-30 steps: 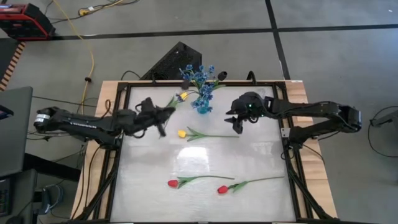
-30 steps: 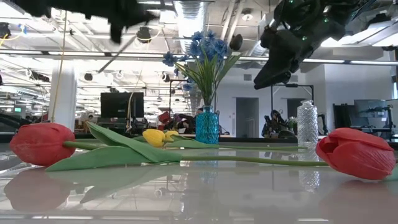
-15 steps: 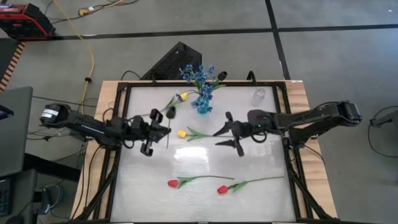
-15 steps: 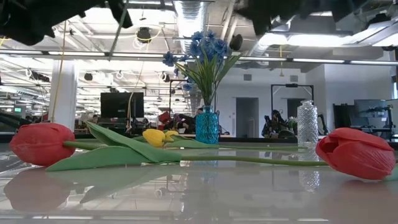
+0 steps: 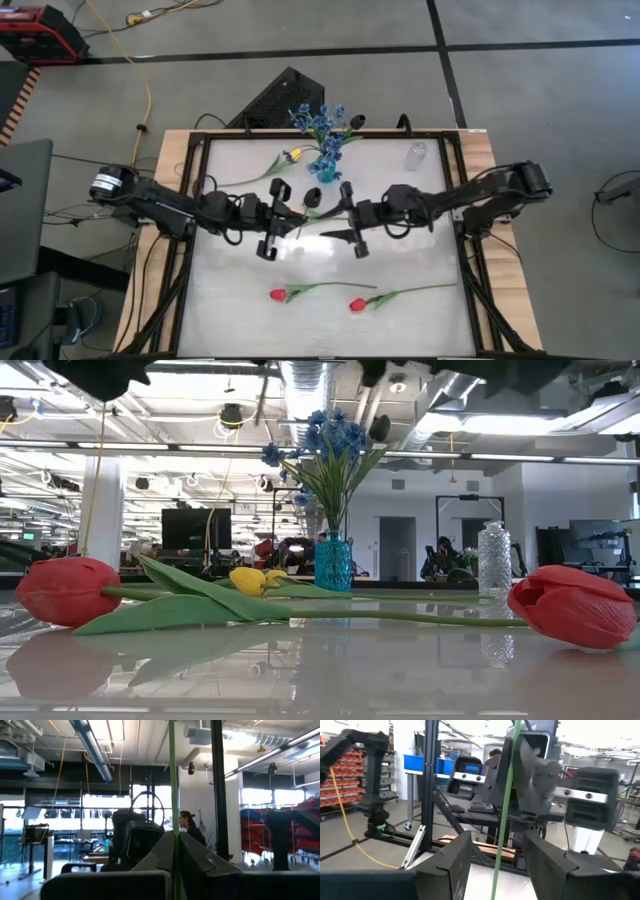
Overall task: Sort flowers into vase by color
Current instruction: Put the black flower into the blue vase
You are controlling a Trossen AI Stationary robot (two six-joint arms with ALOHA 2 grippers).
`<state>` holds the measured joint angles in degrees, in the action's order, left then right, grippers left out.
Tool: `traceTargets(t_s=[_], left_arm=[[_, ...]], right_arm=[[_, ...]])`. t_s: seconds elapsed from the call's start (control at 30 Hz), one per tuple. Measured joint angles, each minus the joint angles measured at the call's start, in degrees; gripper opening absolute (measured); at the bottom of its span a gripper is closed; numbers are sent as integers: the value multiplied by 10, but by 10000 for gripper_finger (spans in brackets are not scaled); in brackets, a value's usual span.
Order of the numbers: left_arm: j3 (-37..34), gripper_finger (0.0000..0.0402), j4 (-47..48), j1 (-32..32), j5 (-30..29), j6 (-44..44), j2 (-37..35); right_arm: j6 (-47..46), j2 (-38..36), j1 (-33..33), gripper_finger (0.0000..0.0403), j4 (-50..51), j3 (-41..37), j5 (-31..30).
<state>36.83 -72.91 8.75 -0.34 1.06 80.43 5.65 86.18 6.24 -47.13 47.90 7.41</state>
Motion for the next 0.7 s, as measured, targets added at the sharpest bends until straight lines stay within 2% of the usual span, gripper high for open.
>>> traceTargets(t_s=[0.17,0.4,0.57,0.7], left_arm=[[17,2,43,0,0,0,3],[17,2,41,0,-21,4,-2],[17,2,38,0,-37,14,-2],[17,2,29,0,-51,21,-2]], right_arm=[[-1,42,0,200,3,44,0],[-2,51,0,190,2,75,-9],[-2,51,-3,145,5,76,-44],[-2,51,-9,93,5,76,-46]])
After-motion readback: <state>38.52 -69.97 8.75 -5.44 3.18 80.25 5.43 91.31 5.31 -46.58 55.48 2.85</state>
